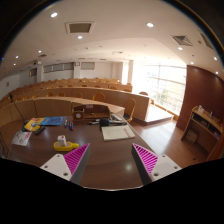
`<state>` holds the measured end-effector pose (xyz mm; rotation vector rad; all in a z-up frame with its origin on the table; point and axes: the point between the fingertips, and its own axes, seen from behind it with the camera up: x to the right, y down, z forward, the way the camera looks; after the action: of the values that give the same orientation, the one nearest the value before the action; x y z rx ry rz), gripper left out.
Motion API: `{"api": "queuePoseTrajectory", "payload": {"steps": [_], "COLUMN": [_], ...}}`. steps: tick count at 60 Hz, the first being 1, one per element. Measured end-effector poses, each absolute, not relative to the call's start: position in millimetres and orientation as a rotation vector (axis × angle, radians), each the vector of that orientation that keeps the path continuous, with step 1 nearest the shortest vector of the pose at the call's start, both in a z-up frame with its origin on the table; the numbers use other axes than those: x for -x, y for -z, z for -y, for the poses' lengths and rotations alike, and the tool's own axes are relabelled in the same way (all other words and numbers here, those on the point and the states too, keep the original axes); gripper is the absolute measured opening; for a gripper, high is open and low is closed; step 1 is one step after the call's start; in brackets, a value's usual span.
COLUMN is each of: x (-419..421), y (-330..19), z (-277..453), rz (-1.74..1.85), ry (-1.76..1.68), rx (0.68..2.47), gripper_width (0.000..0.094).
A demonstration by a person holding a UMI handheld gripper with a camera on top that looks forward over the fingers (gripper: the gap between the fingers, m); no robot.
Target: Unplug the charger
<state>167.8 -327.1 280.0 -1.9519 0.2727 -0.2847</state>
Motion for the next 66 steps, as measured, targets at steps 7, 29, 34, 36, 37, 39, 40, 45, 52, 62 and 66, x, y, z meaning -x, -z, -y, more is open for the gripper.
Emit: {"api": "queuePoseTrajectory", "payload": {"steps": [7, 29, 34, 36, 37, 39, 40, 45, 52, 62, 66], "x": [-176.3, -125.0, -77.2, -56.6, -45.9, -26.2, -16.7, 24.7, 57.2, 62.6, 58.3], "y": [-269.4, -125.8, -95.8, -89.5, -87.1, -81.5, -79.8, -77.0, -76.8, -67.2, -61.2], "z": [330.9, 319.9, 292.7, 275.8, 266.4, 247.3, 237.2, 186.6, 120.4, 41.3, 18.4], "rz": [-0.299, -0.267, -0.218, -0.197, -0.185, -0.167, -0.157, -0.104, -0.088, -0.087, -0.091], "ry": [0.295, 0.254, 0.195, 0.166, 0.150, 0.128, 0.118, 0.084, 0.072, 0.107, 0.129], "rx": [1.966, 2.152, 2.181, 2.176, 2.169, 2.156, 2.149, 2.103, 2.049, 2.025, 2.016], "gripper_width": [0.0849, 0.0848, 0.0851, 0.0851, 0.0851, 0.0855, 0.0854, 0.0853, 0.0849, 0.0848, 0.0838]}}
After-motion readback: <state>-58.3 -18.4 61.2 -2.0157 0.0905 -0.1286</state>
